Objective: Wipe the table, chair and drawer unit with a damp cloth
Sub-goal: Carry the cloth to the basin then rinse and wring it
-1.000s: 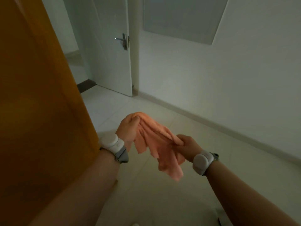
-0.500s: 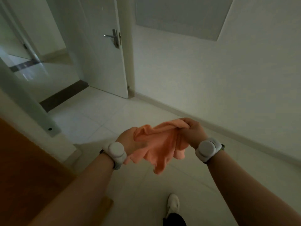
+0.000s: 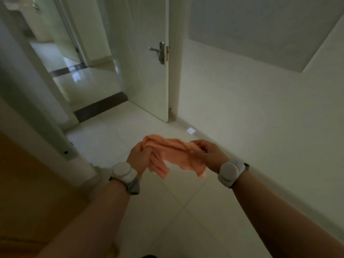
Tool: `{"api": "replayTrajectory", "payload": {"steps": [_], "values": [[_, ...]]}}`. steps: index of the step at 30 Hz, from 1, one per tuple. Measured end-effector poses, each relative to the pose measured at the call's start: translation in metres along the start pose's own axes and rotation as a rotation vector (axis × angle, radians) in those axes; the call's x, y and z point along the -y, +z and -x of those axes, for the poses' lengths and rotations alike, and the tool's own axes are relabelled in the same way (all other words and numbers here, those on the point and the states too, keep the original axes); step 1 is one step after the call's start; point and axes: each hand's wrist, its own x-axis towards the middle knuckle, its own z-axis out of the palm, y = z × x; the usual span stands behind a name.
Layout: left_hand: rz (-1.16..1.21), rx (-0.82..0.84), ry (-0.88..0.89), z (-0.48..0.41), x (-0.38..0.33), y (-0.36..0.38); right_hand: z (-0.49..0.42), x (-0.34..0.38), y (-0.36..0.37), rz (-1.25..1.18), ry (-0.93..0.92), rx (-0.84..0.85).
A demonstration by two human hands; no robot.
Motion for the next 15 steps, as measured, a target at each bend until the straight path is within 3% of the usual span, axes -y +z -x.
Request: {"api": "replayTrajectory", "payload": {"steps": [7,11,15], "values": [[0.268,-0.271,0.097,-0.071,-0.024,-0.030,-0.107,0.015,0.051,0.124,-0.006,0.193],[0.364,-0.206,0.109,-0.117,-0.038,-0.058,-0.173,0.039,0.079,0.097,0.007,0.279],[0.331,-0.115,0.112,-0.165,-0.057,-0.090,-0.240,0.084,0.109,0.085,-0.160,0.371]]}}
